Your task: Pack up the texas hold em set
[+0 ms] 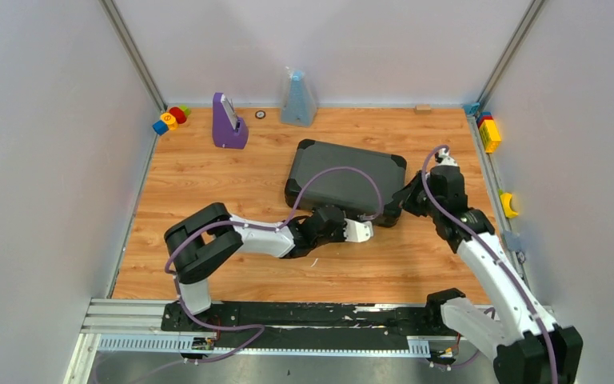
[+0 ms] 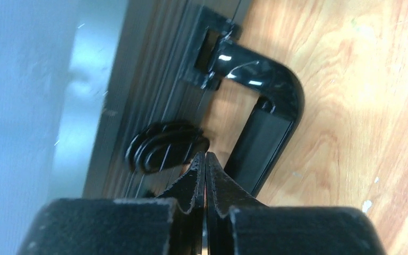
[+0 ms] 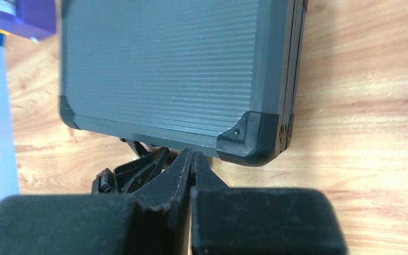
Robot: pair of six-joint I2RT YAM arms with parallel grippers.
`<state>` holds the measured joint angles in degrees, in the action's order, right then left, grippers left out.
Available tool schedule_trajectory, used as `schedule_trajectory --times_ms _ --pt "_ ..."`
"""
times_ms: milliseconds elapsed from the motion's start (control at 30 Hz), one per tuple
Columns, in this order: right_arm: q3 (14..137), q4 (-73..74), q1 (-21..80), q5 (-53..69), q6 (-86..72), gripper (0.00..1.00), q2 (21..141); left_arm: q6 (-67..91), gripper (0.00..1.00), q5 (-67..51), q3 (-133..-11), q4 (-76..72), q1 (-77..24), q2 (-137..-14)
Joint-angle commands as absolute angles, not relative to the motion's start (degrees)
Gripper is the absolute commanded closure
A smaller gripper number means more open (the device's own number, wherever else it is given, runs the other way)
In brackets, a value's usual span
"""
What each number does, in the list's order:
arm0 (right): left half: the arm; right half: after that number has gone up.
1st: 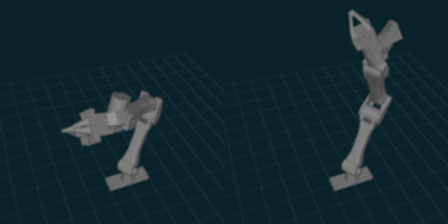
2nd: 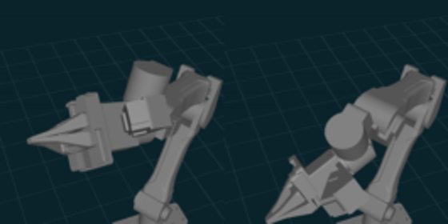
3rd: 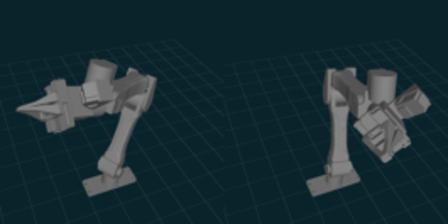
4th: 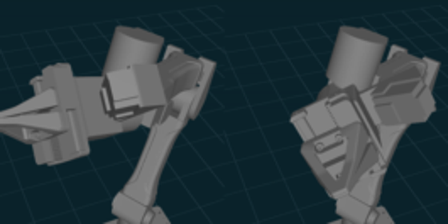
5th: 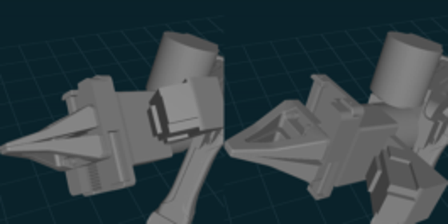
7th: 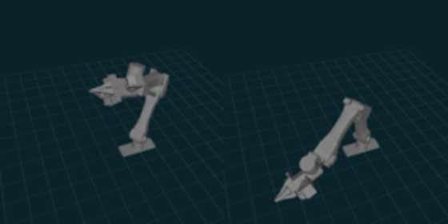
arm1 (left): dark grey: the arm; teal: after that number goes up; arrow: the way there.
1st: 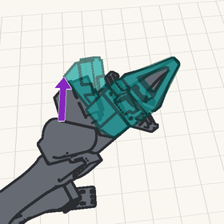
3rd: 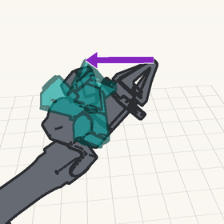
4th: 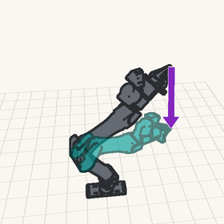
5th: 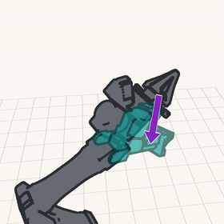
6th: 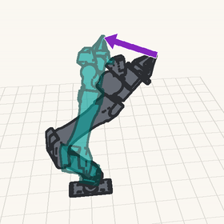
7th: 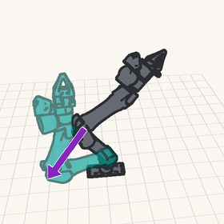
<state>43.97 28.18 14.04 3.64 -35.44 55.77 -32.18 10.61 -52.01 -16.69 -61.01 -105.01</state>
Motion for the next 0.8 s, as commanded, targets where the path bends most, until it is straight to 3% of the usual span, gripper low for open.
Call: schedule_trajectory --times_ms 0,133,200,233,300,333,367,400,433,600,767 --pt "43.19 24.37 13.85 -1.71 -34.13 1.0 48.85 -28.36 0.95 12.59 -51.34 -17.33 -61.74 -94.58" --pt "41.97 23.3 13.8 -3.11 -33.3 0.93 44.44 -23.96 0.85 12.96 -49.14 -15.04 -61.79 -82.78" --pt "40.93 21.98 13.8 -3.27 -31.98 0.83 41.88 -20.96 0.63 16.84 -46.75 -15.1 -61.67 -76.77" --pt "40.01 21.07 13.83 -3.62 -31.58 0.79 40.22 -19.88 0.44 18.17 -45.87 -14.89 -61.59 -74.55" --pt "35.96 16.01 13.87 -5.07 -30.97 0.69 35.44 -14.09 0.22 21.06 -42.21 -13.49 -60.32 -68.38" --pt "33.11 13.02 13.82 -6.62 -30.86 0.6 32.9 -12.23 0.18 21.61 -41.5 -12.54 -58.35 -64.14" --pt "29.61 9.11 13.83 -8.38 -30.32 0.41 30.24 -8.13 0.1 21.84 -40.13 -10.39 -55.7 -62.13" --pt "26.18 4.65 13.81 -9.3 -28.63 0.1 27.59 -6.35 0.07 22.91 -39.35 -7.71 -54.39 -58.25" --pt "22.75 1.28 13.83 -10.03 -26.66 0.01 24.81 -3.19 0.03 23.63 -37.9 -6.89 -51.76 -56.5" --pt "12.48 -11.01 13.77 -8.91 -16.81 0.0 16.65 1.5 0.0 32.34 -32.12 -3.99 -44.13 -43.95" --pt "11.15 -14.58 13.68 -15.39 -11.83 0.0 21.67 4.95 0.0 36.61 -28.62 -4.46 -33.33 -39.73"
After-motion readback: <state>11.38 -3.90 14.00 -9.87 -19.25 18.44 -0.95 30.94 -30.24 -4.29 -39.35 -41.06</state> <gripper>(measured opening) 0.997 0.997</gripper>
